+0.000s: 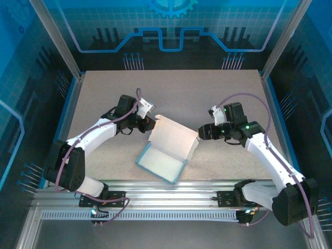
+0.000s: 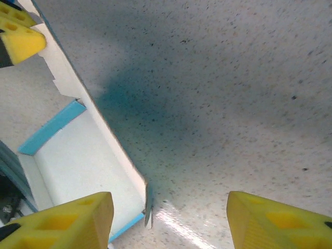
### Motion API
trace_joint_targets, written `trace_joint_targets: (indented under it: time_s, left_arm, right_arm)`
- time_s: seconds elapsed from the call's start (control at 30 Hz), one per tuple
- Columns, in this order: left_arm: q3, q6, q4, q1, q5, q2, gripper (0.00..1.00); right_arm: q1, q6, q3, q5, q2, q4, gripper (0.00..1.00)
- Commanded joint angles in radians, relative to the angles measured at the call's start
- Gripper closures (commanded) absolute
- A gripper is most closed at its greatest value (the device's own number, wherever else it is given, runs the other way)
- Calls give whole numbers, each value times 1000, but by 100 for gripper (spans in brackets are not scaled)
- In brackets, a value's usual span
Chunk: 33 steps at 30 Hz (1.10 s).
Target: Fold the paper box
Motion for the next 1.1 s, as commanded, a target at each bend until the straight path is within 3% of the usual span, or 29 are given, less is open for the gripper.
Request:
trace_joint_targets:
  time_s: [0.0,0.37,0.63,0.87,1.07]
  left_arm:
    - [-42,-91,58,-8,-75,-45,91]
    - [-140,-150,99,-7,-102,-107,90]
    - [-151,-232,74,-7,-146,-151,92]
    - [-210,-334,92,-20,-124,-244,93]
    - [-254,-390,111,-45,-150,-317,94]
  right_arm:
    - [6,80,-69,-75,-20,137,41]
    - [131,87,-109,-37,77,254,53]
    - [214,146,-96,135,92,207,66]
    - [276,215,-66,254,80,181,90]
    - [321,229,-18,322,90,212,94]
